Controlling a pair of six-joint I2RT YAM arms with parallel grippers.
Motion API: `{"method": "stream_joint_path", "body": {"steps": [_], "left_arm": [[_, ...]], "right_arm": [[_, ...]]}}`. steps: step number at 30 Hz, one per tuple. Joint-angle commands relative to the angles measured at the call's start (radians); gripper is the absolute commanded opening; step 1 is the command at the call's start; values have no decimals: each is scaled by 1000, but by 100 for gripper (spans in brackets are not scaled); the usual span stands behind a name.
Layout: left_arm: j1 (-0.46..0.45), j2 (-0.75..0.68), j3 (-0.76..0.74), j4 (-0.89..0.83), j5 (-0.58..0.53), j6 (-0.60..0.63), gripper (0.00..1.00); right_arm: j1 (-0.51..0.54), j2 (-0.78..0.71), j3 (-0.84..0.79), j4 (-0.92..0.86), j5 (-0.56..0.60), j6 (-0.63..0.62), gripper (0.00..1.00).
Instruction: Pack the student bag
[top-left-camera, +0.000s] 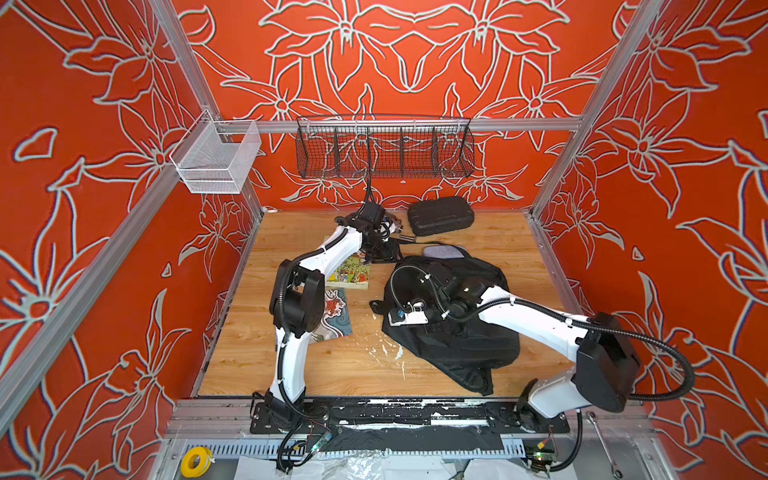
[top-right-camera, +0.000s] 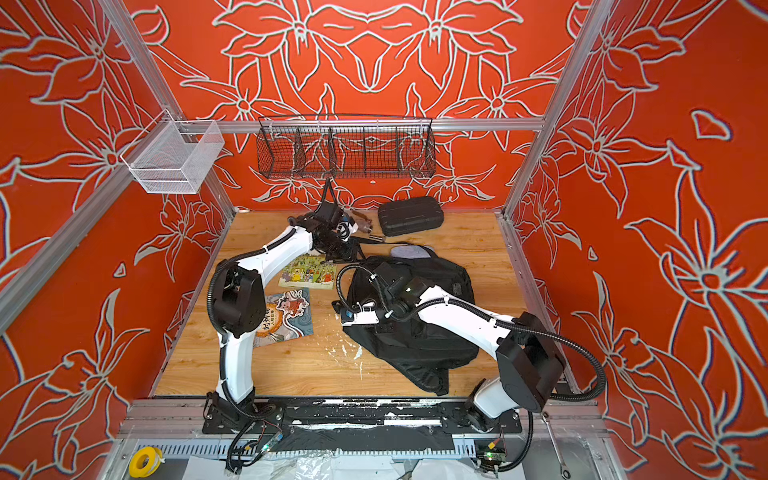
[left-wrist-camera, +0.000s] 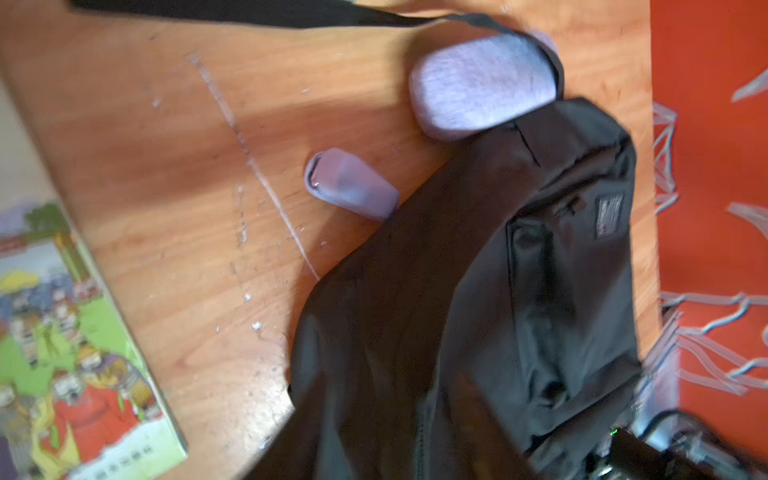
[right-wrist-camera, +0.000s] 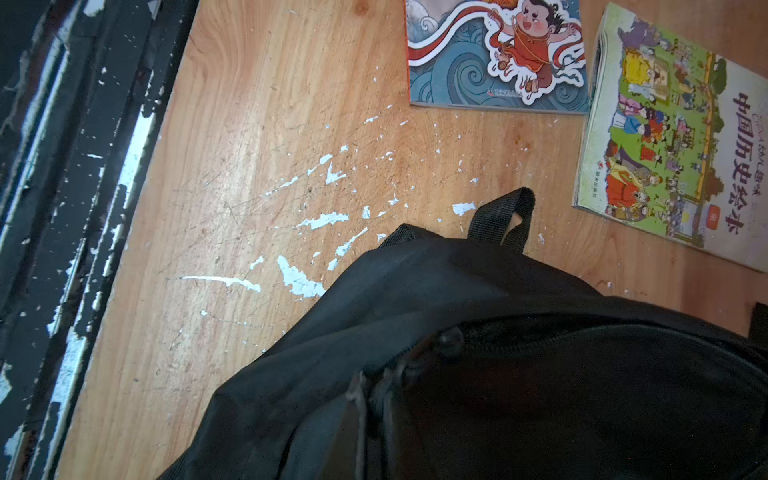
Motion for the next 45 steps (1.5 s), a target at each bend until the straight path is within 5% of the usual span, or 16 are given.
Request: {"method": "stream_joint_path", "body": {"steps": [1, 9, 24, 28, 35, 45], "left_arm": [[9, -138, -88, 11, -19, -42, 66], [4, -423, -470, 146, 9, -275, 83], [-98, -434, -698, 384, 47, -505, 59], [-102, -400, -683, 371, 50, -483, 29], [-86, -386, -589, 246, 41, -359, 0], [24, -394, -509, 81, 82, -167, 0]], "right_arm": [[7, 38, 24, 19, -20, 22, 0], [-6, 67, 36, 93, -30, 31, 0], [-5, 47, 29, 94, 16, -32, 0], [-5, 44, 35, 84, 32, -33, 0], [-13, 22, 38, 38, 87, -75, 0], [-40, -58, -52, -58, 90, -192, 0]]}}
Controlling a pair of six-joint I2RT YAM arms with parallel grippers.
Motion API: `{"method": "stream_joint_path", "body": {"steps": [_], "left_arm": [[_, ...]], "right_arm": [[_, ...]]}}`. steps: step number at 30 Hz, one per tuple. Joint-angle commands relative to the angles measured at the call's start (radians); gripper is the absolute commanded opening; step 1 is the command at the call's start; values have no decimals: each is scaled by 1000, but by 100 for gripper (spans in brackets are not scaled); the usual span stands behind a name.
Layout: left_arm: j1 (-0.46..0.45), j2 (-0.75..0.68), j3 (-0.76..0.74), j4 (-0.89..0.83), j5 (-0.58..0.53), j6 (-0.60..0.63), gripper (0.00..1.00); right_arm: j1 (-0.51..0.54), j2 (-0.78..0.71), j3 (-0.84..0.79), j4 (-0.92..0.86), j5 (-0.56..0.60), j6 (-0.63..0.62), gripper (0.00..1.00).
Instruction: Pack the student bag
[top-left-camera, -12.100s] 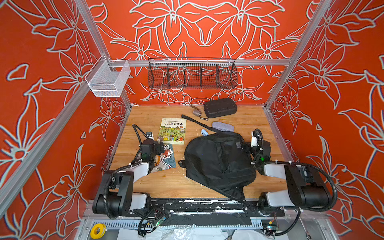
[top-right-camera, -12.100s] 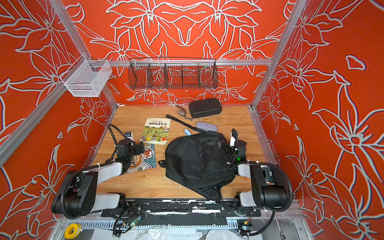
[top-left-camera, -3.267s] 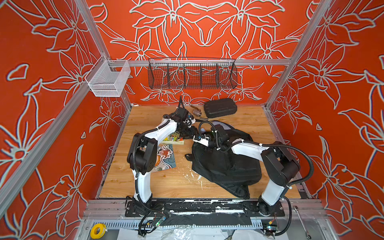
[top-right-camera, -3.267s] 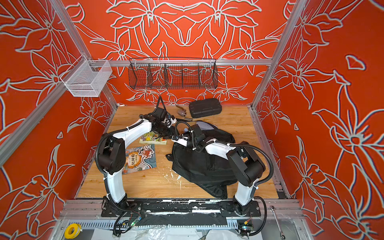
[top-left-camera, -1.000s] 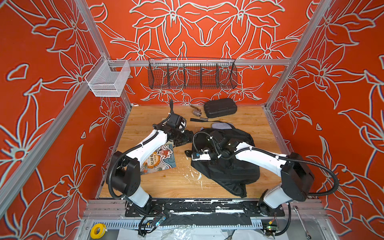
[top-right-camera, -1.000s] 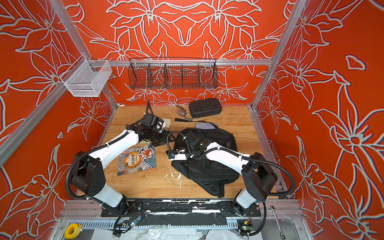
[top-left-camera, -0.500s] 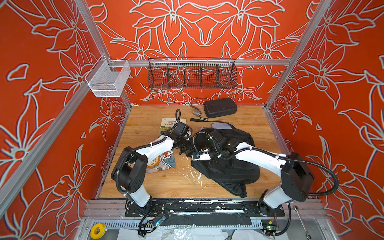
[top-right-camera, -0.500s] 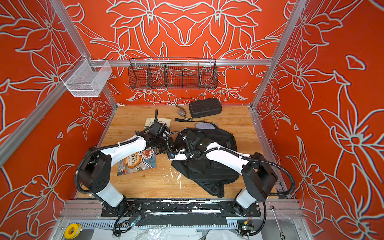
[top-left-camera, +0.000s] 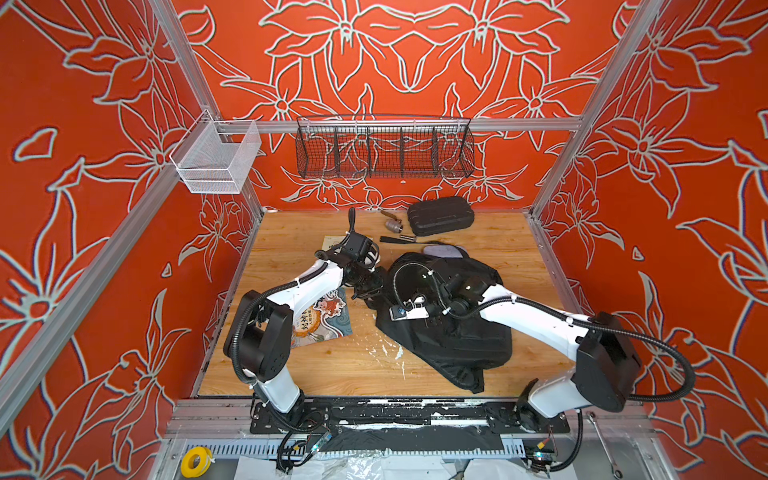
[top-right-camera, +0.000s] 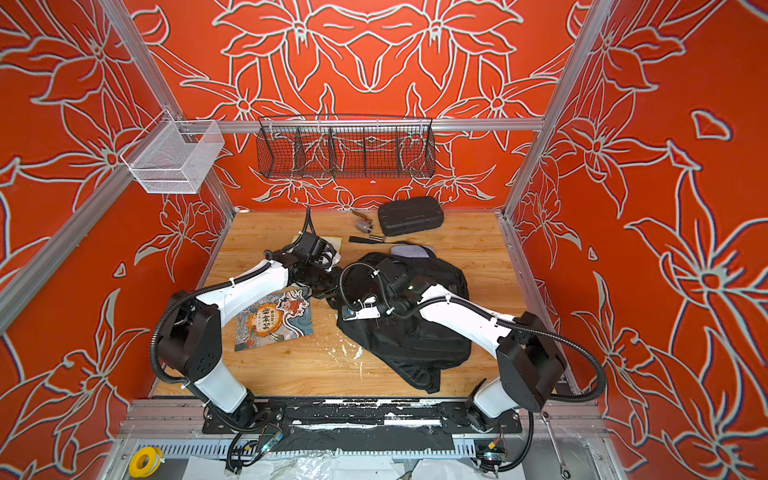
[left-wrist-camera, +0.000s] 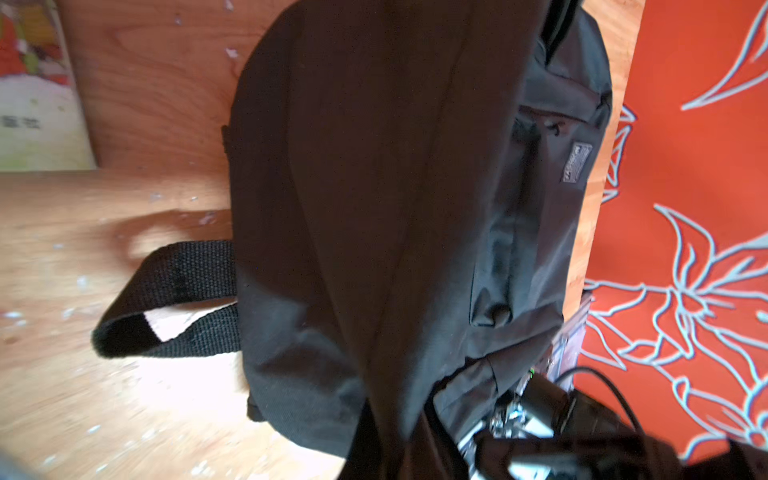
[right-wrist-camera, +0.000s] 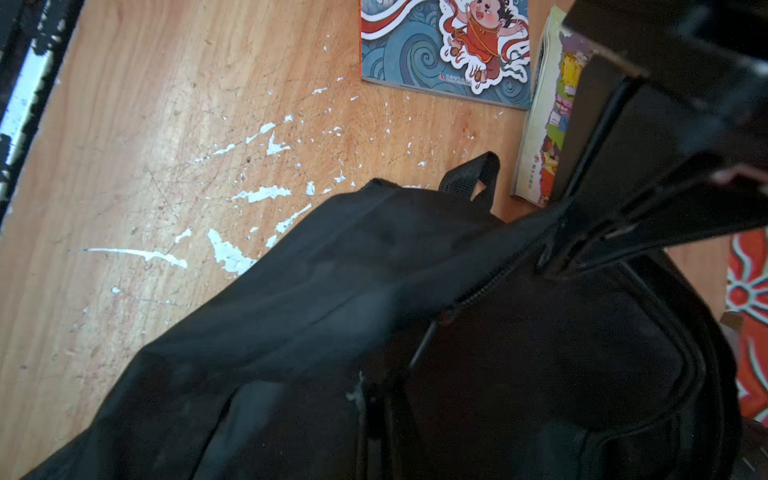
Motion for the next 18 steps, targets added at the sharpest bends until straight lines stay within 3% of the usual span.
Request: {"method": "stream_joint_path", "body": {"steps": [1, 9, 18], "left_arm": [[56, 1, 60, -109, 4, 132, 0], [149, 71, 157, -247, 50, 295, 0], [181, 143, 247, -319, -13, 369, 0]], "right_arm": [[-6, -43, -48, -130, 0, -86, 0], [-19, -72, -116, -187, 27, -69, 0], [-56, -93, -129, -198, -46, -37, 0]]}}
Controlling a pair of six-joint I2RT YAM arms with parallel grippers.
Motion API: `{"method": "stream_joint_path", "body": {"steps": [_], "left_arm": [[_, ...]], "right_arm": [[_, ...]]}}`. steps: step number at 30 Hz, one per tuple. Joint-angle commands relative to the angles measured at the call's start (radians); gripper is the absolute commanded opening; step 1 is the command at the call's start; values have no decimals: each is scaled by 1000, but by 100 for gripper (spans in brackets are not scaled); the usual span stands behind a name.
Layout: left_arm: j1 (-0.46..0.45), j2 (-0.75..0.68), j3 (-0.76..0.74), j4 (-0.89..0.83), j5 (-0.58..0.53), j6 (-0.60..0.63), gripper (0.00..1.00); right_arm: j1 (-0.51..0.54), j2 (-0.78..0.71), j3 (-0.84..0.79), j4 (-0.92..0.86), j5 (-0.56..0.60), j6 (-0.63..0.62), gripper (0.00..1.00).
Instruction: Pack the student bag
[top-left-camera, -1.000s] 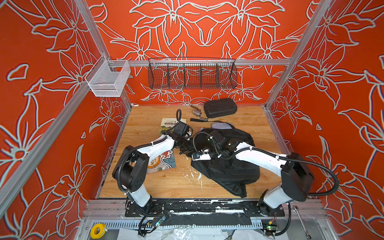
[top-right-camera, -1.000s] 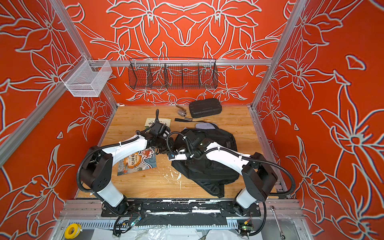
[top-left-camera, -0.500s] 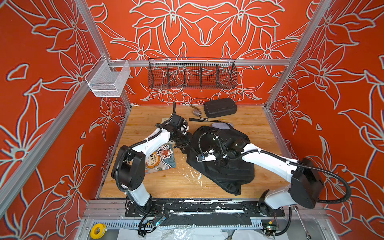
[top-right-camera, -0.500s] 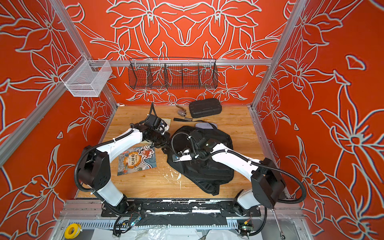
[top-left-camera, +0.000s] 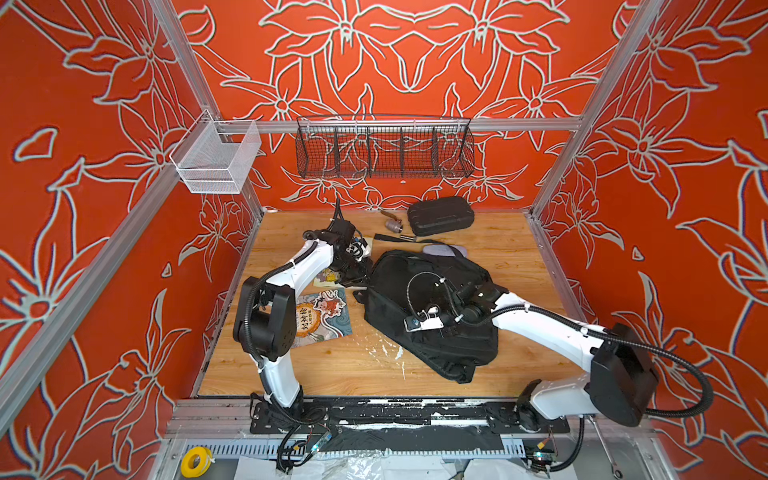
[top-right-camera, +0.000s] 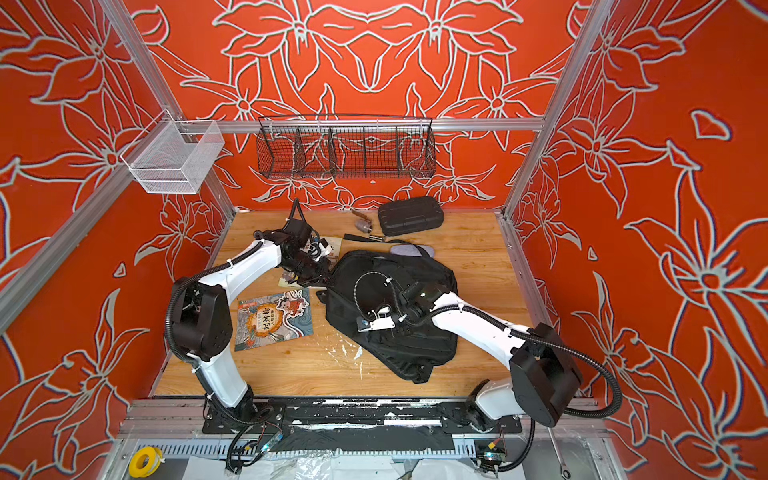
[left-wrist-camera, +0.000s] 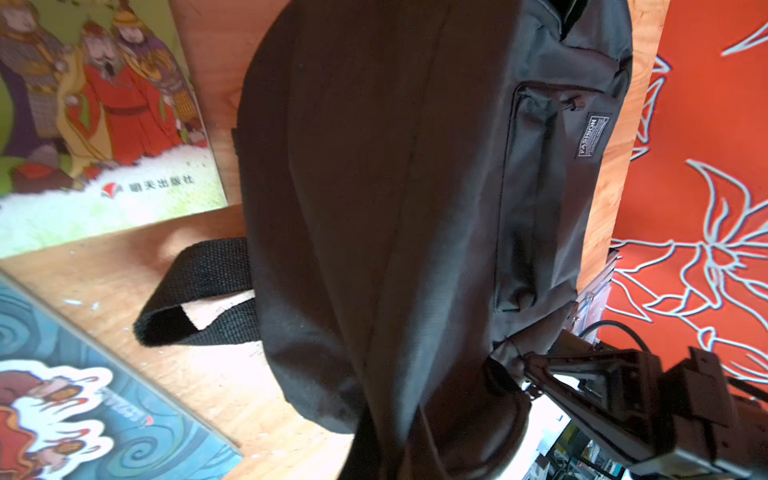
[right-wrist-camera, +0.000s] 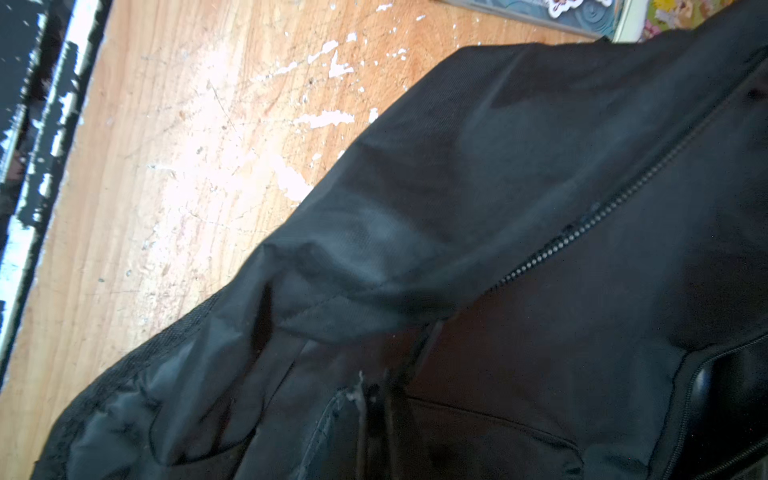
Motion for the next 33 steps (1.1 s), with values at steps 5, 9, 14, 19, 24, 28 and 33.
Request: {"method": "stream_joint_path", "body": {"steps": [5, 9, 14, 19, 24, 28, 33], "left_arm": [[21, -22, 4, 14, -23, -14, 24], [-10, -109, -74, 71, -8, -102, 58], [-110, -229, -216, 131, -56, -240, 81], [-191, -287, -316, 203, -76, -365, 85], [-229, -279, -379, 283, -65, -421, 81], [-248, -220, -365, 320, -20, -423, 51], [-252, -233, -364, 291, -49, -391, 3]], "right_arm": [[-7, 43, 26, -87, -132, 40, 0], [-7, 85, 68, -44, -184, 66, 0], [-7, 132, 117, -18, -202, 83, 0], [-7, 140, 124, 10, -213, 78, 0], [-8, 136, 121, 23, -219, 76, 0], [-6, 128, 113, 9, -207, 67, 0], [-6, 107, 91, -74, -125, 16, 0]]}}
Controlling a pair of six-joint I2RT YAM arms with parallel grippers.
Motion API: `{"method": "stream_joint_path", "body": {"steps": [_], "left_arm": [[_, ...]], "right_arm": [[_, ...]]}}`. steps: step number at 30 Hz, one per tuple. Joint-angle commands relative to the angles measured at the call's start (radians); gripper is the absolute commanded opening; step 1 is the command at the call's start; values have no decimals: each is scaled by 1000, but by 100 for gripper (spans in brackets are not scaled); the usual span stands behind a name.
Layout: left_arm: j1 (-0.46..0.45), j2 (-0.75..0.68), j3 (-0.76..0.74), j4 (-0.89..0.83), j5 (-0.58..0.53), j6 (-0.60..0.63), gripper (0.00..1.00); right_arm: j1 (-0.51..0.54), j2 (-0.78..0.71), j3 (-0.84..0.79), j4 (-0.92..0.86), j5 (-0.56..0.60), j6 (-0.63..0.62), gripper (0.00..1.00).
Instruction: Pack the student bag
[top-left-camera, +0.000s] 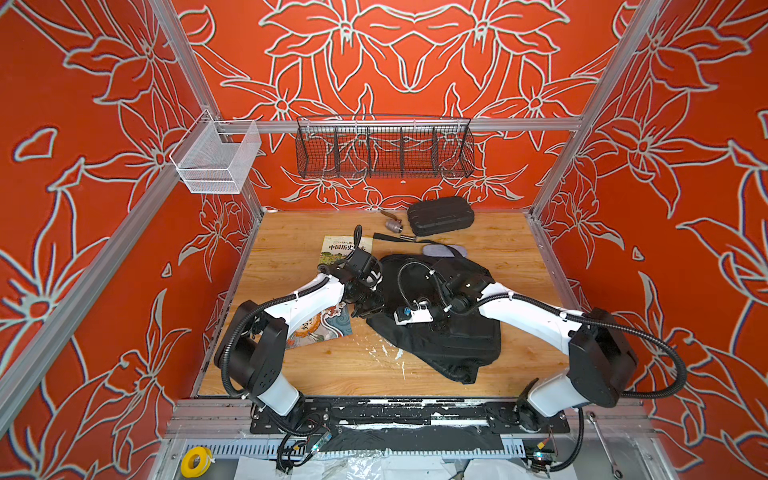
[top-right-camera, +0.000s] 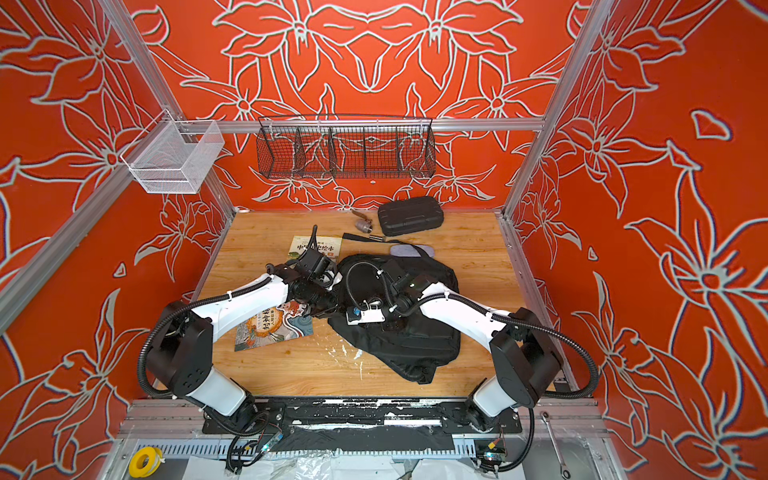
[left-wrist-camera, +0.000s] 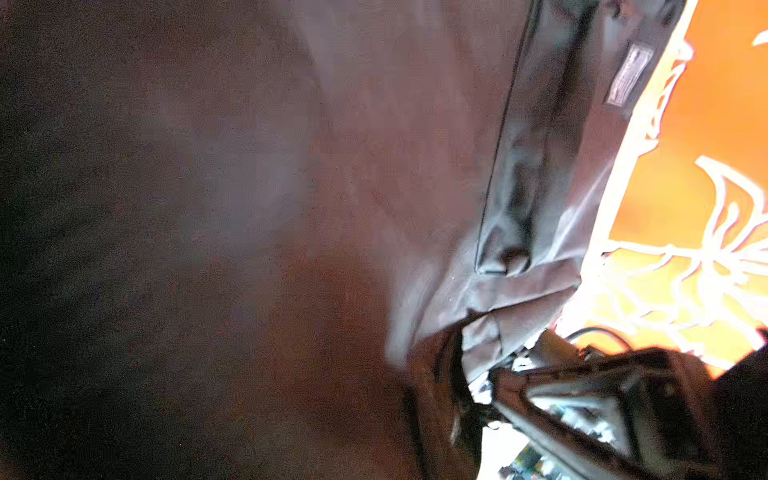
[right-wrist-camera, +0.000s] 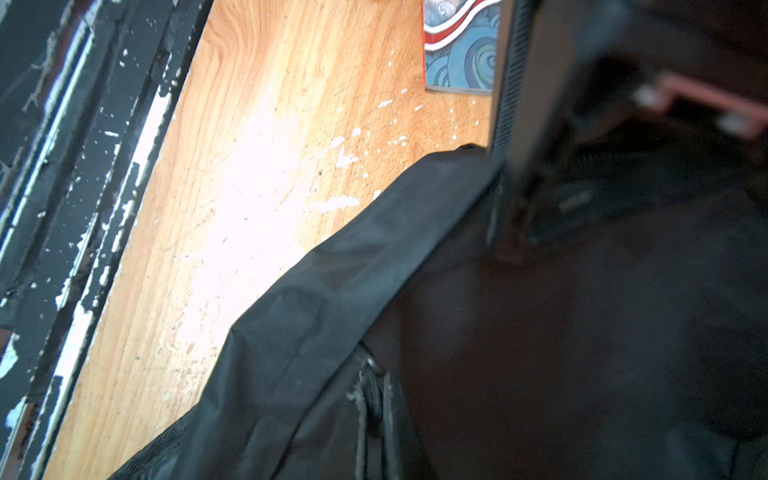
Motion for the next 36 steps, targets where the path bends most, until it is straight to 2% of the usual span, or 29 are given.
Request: {"method": "stream_joint_path", "body": {"steps": [1, 7, 16, 23, 26, 27, 29, 30, 31, 32, 34, 36], "left_arm": [[-5, -20, 9, -10, -18, 22, 0], [47, -72, -42, -23, -38, 46, 0], [149, -126, -82, -61, -30, 103, 0], [138, -112, -110, 21, 64, 67, 0], [73, -131, -126, 84, 77, 35, 0], [47, -136, -127, 95, 72, 27, 4], [21, -139, -126, 94, 70, 22, 8], [20, -145, -127, 91, 71, 26, 18], [20, -160, -128, 88, 58, 29, 36], [20, -179, -128, 85, 40, 38, 50], [19, -238, -110, 63, -23, 66, 65], [26, -291, -74, 17, -107, 101, 73]], "right_arm": [[-5, -26, -16, -89, 51, -50, 0], [-15, -30, -23, -220, 145, -8, 0], [-77, -90, -61, -301, 237, 50, 0], [-126, -79, -91, -321, 341, 68, 0], [-131, -103, -86, -252, 400, 117, 0], [-135, -126, -88, -220, 413, 123, 1], [-148, -186, -96, -154, 417, 135, 24], [-158, -225, -102, -122, 403, 137, 34], [-167, -263, -113, -87, 374, 137, 40], [-173, -310, -122, -53, 338, 139, 44], [-182, -405, -160, 67, 224, 186, 55], [-183, -447, -196, 250, 138, 338, 59]]}}
